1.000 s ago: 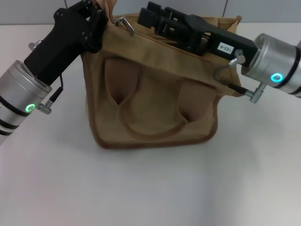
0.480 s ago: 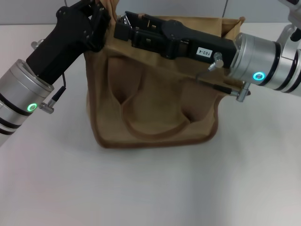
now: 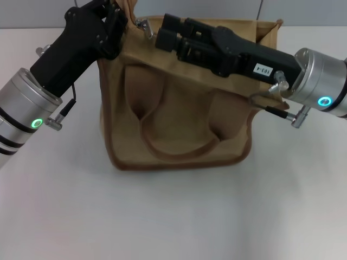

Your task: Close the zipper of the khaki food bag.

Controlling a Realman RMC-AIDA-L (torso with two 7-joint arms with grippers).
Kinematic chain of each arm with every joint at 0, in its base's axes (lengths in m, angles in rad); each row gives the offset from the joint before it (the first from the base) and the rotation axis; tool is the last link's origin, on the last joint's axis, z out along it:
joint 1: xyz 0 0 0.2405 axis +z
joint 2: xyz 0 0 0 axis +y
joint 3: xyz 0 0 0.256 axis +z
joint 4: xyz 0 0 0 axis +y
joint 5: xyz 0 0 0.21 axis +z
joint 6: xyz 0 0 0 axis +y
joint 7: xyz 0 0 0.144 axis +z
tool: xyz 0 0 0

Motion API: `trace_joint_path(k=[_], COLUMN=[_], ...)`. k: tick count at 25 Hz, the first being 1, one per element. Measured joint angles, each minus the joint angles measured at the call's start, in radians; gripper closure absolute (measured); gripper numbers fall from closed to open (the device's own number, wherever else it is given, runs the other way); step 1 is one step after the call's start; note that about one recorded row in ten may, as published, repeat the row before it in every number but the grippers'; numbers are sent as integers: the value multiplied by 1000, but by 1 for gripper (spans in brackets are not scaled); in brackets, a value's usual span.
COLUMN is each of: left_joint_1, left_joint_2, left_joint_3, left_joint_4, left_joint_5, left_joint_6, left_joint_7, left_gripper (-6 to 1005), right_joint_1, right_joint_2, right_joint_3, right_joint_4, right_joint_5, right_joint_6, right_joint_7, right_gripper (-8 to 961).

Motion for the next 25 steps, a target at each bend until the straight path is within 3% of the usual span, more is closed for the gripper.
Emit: trace_joint_path(k=[11,17,25], left_joint_1=[-2,-5,-6], left_joint_2=[0,0,0], left_joint_3=[0,0,0], left_joint_4=[-12,-12,-12], left_joint_5=[0,0,0], left_joint_6=[1,3,5], left_joint_7=[-1,-1,1], left_gripper=[975,974,974], right_joint_1=[70,74,18], right_joint_2=[0,0,0], right_joint_3=[-48,-81,-45], right_joint_4=[0,-10,-13], right_joint_5=[24,25,25], right_joint_6=[118,149,-1], right_joint_7=[-60,-79,-103], right_gripper=[240,240,240])
